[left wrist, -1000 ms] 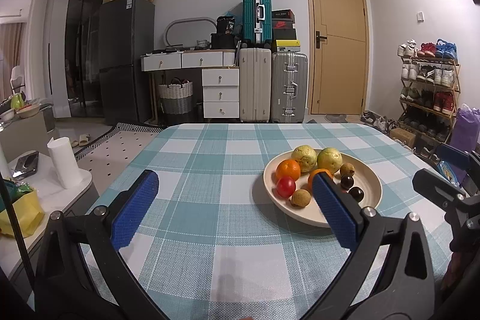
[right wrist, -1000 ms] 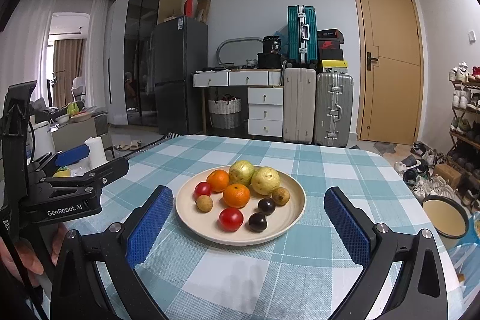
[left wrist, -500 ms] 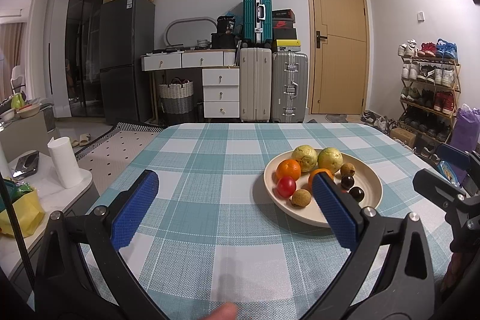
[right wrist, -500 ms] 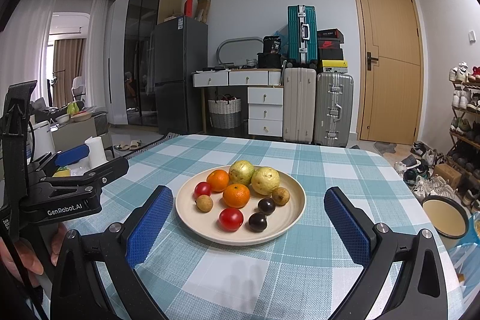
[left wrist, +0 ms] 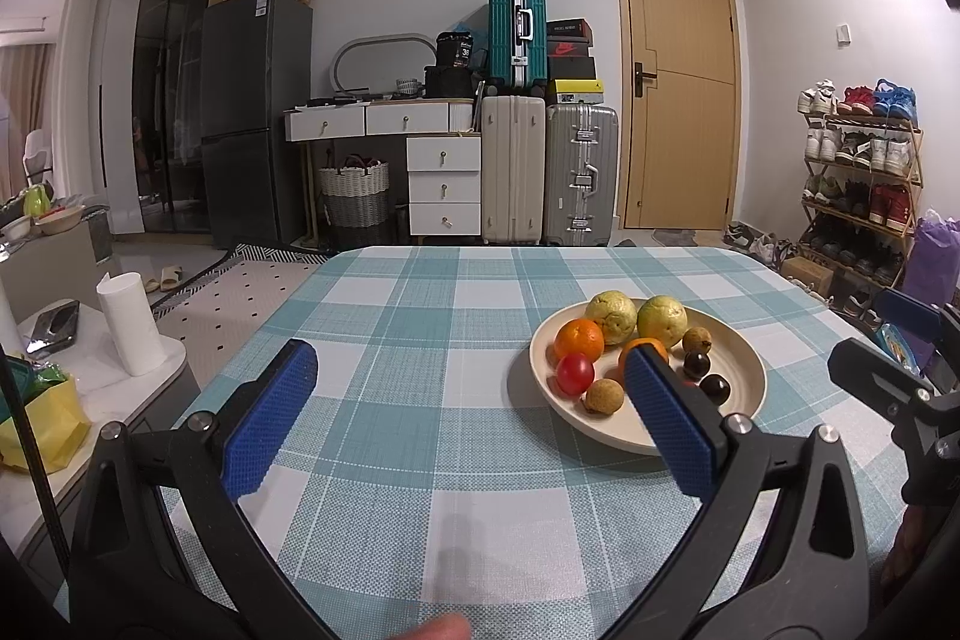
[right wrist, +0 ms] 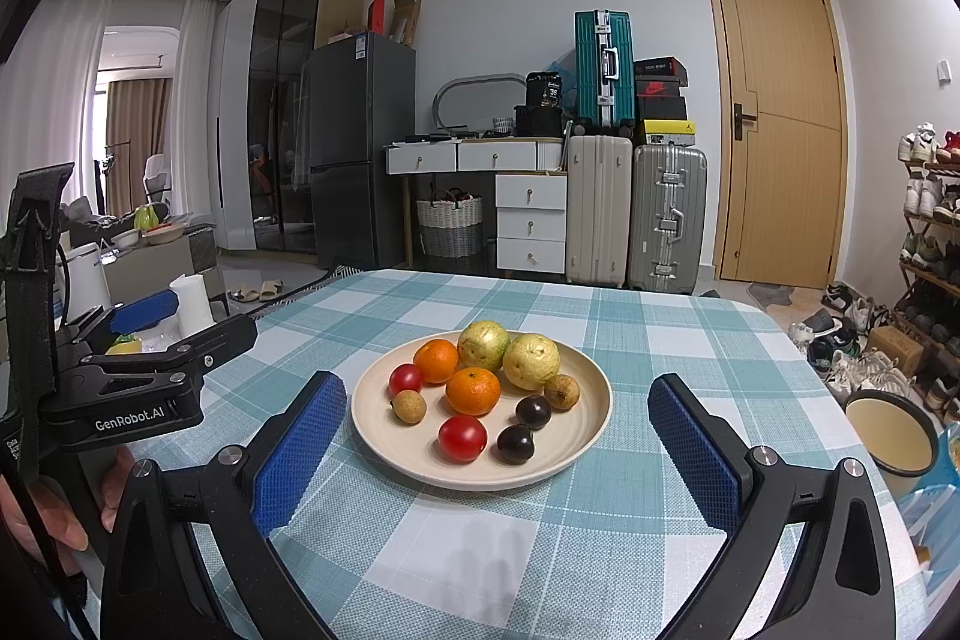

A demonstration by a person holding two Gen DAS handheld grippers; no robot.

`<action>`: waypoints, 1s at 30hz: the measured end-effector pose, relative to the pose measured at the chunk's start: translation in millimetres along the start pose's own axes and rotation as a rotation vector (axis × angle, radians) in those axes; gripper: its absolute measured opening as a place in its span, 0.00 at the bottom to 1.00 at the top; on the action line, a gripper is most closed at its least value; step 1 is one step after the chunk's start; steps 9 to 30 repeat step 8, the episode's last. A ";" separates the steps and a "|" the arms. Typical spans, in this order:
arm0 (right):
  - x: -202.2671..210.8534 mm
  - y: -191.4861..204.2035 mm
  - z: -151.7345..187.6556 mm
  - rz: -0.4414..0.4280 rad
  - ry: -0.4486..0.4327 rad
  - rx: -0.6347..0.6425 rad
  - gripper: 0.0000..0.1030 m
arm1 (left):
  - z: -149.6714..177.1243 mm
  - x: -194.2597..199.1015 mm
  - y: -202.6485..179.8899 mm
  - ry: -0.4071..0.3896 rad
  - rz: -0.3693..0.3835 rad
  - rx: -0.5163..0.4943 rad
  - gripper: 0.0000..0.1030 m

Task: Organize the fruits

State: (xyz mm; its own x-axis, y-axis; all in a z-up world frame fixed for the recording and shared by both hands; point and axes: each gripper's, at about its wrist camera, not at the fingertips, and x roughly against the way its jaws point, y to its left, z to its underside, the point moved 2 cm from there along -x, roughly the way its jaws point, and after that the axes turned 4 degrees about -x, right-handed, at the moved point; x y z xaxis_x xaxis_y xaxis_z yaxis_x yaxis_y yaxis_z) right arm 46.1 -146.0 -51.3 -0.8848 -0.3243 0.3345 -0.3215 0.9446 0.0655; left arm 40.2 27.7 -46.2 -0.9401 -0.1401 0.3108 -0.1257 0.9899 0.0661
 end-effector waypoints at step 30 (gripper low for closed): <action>0.0 0.0 0.0 0.000 0.000 0.000 1.00 | 0.0 2.5 1.3 0.001 0.003 -0.001 0.99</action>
